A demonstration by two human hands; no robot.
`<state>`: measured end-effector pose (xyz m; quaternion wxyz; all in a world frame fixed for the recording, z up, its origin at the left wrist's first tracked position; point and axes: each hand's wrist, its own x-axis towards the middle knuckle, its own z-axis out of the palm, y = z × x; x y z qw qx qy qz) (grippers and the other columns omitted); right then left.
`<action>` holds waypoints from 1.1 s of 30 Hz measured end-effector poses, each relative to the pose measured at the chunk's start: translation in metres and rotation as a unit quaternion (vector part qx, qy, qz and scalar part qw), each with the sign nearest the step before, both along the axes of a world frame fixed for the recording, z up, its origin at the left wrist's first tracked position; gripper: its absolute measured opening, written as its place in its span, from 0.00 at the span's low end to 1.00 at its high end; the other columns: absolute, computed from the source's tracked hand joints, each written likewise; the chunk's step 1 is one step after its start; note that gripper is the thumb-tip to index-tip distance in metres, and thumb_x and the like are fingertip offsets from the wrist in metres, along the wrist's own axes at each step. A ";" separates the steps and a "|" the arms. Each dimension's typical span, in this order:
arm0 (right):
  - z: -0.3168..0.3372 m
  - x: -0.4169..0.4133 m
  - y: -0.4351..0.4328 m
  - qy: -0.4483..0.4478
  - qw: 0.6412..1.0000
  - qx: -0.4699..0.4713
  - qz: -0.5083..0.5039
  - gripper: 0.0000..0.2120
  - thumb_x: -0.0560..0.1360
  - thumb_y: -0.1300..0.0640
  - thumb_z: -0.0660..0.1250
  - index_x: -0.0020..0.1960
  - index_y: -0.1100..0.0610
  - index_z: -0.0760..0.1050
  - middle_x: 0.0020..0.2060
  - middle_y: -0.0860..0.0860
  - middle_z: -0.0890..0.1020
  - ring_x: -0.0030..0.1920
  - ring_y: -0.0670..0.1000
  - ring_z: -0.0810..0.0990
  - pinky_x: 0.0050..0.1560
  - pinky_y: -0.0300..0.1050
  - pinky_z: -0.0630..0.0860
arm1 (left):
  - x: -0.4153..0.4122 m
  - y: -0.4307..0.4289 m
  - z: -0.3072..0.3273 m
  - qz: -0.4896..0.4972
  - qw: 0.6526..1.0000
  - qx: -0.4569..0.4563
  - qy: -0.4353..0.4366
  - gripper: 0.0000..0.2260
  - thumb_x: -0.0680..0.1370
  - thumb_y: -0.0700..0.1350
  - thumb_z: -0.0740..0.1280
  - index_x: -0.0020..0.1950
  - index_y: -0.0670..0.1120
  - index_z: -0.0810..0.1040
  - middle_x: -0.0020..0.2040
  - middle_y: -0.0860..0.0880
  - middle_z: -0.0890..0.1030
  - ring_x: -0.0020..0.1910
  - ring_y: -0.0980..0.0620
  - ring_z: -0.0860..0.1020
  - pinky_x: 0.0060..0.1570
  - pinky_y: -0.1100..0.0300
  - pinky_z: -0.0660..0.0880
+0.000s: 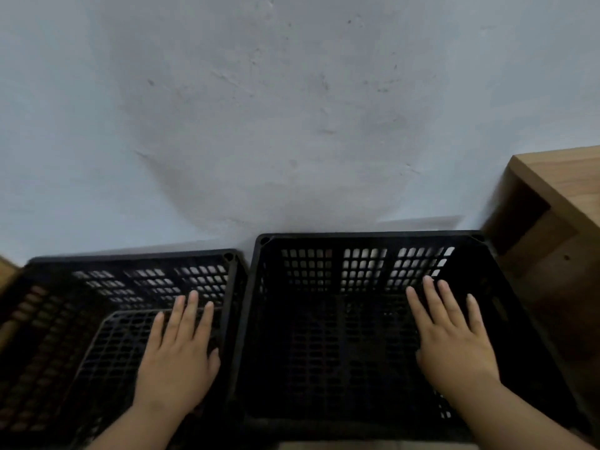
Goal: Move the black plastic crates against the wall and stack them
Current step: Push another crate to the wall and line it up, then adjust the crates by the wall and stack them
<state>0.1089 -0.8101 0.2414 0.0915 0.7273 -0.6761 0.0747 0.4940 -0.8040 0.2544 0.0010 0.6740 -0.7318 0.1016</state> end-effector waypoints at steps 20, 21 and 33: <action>0.010 0.337 0.055 -0.015 0.982 0.190 0.006 0.31 0.80 0.48 0.46 0.68 0.50 0.24 0.67 0.50 0.25 0.65 0.49 0.21 0.55 0.51 0.15 | 0.270 0.079 -0.003 0.010 0.993 0.049 -0.108 0.39 0.62 0.51 0.77 0.69 0.39 0.69 0.71 0.40 0.65 0.71 0.42 0.61 0.72 0.52 0.37; 0.007 0.352 0.054 -0.019 0.979 0.202 -0.005 0.31 0.80 0.48 0.46 0.69 0.50 0.25 0.68 0.50 0.25 0.67 0.49 0.22 0.58 0.51 0.16 | 0.286 0.077 -0.007 0.004 0.992 0.049 -0.114 0.39 0.62 0.52 0.77 0.69 0.40 0.69 0.71 0.39 0.65 0.71 0.42 0.61 0.72 0.52 0.36; -0.021 0.389 0.053 0.014 0.955 0.265 -0.134 0.34 0.80 0.46 0.49 0.74 0.52 0.29 0.75 0.50 0.32 0.75 0.55 0.32 0.74 0.54 0.36 | 0.388 0.024 -0.031 0.044 0.985 0.073 -0.151 0.32 0.79 0.58 0.50 0.76 0.48 0.38 0.77 0.44 0.36 0.75 0.46 0.36 0.52 0.55 0.15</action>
